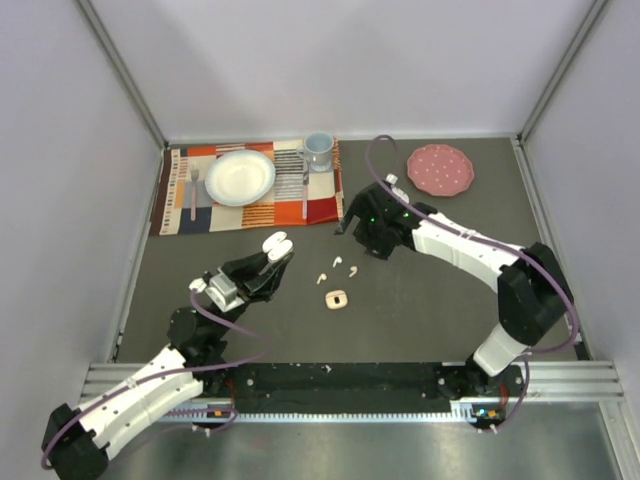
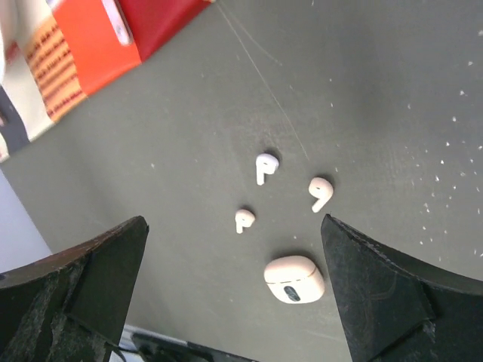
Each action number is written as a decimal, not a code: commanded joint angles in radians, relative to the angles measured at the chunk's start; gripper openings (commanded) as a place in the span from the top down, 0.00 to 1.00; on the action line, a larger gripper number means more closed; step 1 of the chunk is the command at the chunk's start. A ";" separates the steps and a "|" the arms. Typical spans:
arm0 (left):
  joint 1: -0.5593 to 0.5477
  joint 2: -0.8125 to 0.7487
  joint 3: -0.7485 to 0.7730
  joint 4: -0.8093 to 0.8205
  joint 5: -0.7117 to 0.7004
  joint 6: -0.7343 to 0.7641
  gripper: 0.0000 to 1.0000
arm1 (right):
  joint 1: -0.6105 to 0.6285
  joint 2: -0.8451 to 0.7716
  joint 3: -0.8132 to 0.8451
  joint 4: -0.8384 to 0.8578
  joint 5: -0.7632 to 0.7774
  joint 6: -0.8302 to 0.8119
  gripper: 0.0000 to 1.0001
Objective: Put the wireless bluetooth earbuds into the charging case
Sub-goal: Pick up the left earbud from the center of the board, then insert the left earbud into the left side groove of the charging case.
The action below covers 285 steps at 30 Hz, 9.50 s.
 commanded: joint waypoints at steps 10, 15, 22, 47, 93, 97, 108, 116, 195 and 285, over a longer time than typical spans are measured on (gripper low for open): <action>0.006 -0.022 0.015 -0.004 -0.097 0.009 1.00 | 0.052 0.095 0.263 -0.297 0.209 0.224 0.05; 0.008 -0.051 -0.017 -0.004 -0.172 0.008 1.00 | 0.051 0.181 0.347 -0.363 0.157 0.244 0.10; 0.014 -0.086 0.001 -0.073 -0.224 0.037 1.00 | 0.063 0.293 0.448 -0.411 0.117 0.244 0.13; 0.037 -0.065 -0.001 -0.051 -0.209 0.038 1.00 | 0.083 0.414 0.421 -0.440 0.053 0.388 0.41; 0.057 -0.057 -0.013 -0.045 -0.220 0.046 1.00 | 0.051 0.559 0.480 -0.458 0.074 0.360 0.58; 0.058 -0.065 -0.014 -0.045 -0.223 0.049 1.00 | 0.049 0.566 0.485 -0.458 0.080 0.356 0.61; 0.061 -0.070 -0.017 -0.042 -0.221 0.046 1.00 | 0.048 0.574 0.490 -0.455 0.080 0.342 0.70; 0.061 -0.069 -0.017 -0.041 -0.220 0.043 1.00 | 0.048 0.576 0.490 -0.457 0.079 0.313 0.84; 0.063 0.375 0.094 0.284 0.227 -0.118 1.00 | 0.477 -0.645 -0.343 0.904 0.105 -0.769 1.00; 0.063 0.363 0.048 0.381 0.185 -0.169 1.00 | 0.511 -0.418 -0.319 1.045 0.175 -0.738 1.00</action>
